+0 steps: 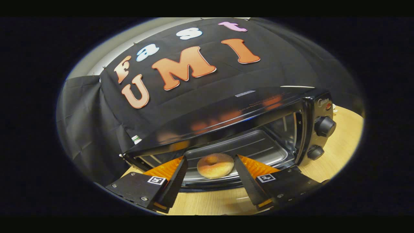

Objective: Open the toaster oven, put the food inside, and close the toaster oven door.

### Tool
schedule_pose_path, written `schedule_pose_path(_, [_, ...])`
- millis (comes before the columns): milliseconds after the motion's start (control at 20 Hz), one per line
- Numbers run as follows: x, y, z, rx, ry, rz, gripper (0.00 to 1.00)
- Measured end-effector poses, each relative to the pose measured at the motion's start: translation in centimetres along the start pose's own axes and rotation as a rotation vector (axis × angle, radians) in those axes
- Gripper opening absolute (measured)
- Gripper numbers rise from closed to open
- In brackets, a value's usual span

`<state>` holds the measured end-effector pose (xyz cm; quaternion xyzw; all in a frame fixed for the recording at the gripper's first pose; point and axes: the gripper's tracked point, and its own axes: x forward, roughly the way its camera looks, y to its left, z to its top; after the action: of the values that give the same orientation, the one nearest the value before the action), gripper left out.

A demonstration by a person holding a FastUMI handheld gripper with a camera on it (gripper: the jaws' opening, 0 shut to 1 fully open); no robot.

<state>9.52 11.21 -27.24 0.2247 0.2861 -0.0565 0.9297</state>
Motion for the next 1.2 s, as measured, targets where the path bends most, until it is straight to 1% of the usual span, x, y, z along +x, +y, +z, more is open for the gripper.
schedule_pose_path(300, [-5.5,-0.6,-0.5,-0.139,0.003,0.010,0.87])
schedule_pose_path(350, [-6.4,-0.7,-0.8,-0.145,0.008,0.018,0.87])
schedule_pose_path(550, [-9.9,-1.1,-4.1,-0.075,0.096,0.070,0.87])
schedule_pose_path(700, [-11.8,-2.1,-4.8,-0.121,0.098,0.052,0.87])
schedule_pose_path(900, [-14.2,-2.5,-6.4,-0.221,0.104,0.055,0.87])
schedule_pose_path(1100, [-15.9,-3.5,-9.8,-0.292,0.178,0.046,0.87])
schedule_pose_path(1200, [-16.7,-4.4,-11.5,-0.296,0.227,0.047,0.87])
